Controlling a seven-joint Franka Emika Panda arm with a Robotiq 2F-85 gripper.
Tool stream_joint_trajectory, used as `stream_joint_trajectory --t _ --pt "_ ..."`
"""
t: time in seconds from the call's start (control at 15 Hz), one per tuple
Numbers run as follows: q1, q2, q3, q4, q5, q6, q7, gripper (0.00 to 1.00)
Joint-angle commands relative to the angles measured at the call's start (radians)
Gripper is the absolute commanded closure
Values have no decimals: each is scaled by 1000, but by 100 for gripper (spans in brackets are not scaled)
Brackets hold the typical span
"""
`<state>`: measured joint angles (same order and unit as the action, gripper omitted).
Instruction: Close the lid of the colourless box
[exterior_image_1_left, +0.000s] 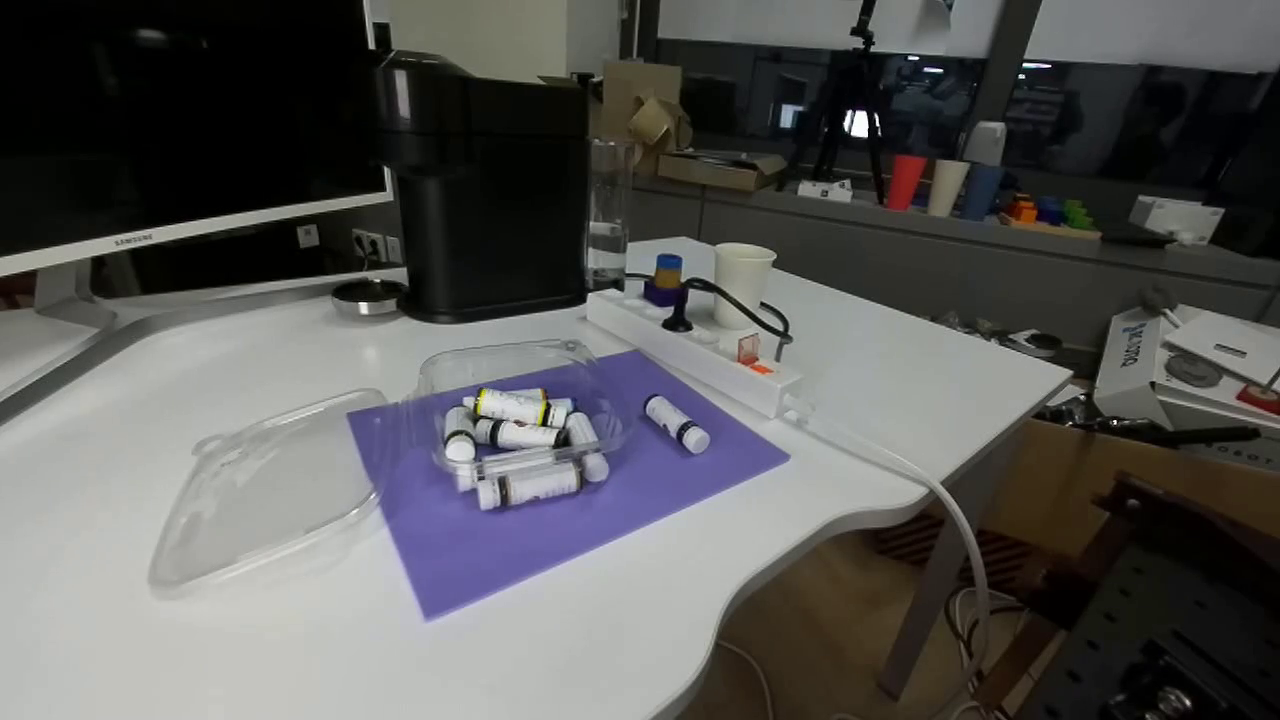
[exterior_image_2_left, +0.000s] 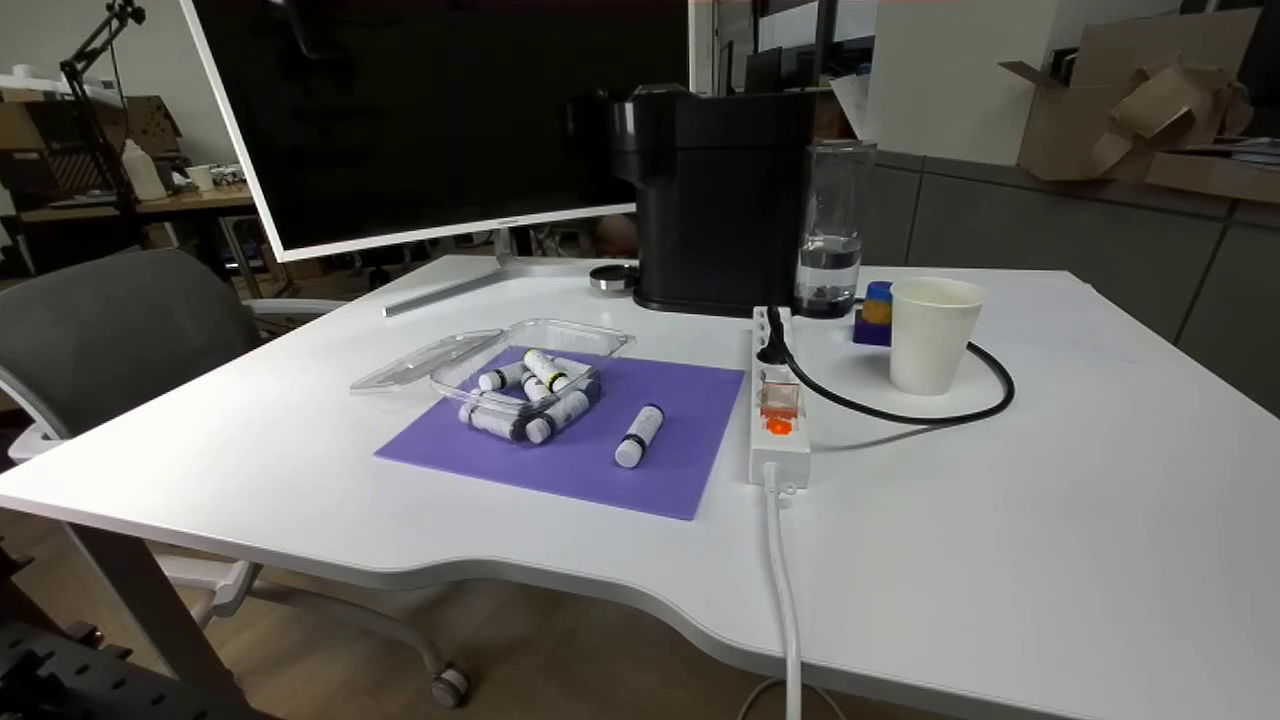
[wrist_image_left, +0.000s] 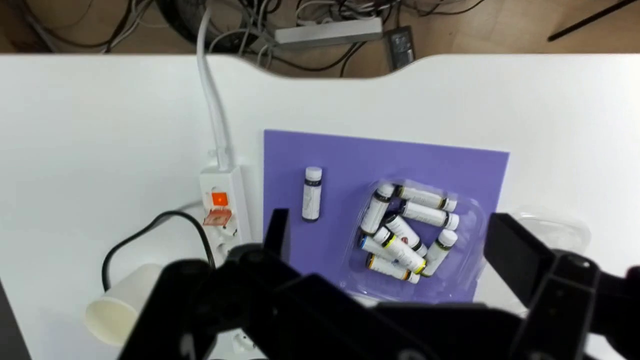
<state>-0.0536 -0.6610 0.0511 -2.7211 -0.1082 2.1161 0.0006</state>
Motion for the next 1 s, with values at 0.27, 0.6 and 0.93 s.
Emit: stream_joint_trajectory --t 0.27,0.6,0.93 --pt "22 338 148 129 -322 131 31 0" --pt "66 362 134 104 -369 166 28 0" --pt "61 401 138 121 -428 160 29 0"
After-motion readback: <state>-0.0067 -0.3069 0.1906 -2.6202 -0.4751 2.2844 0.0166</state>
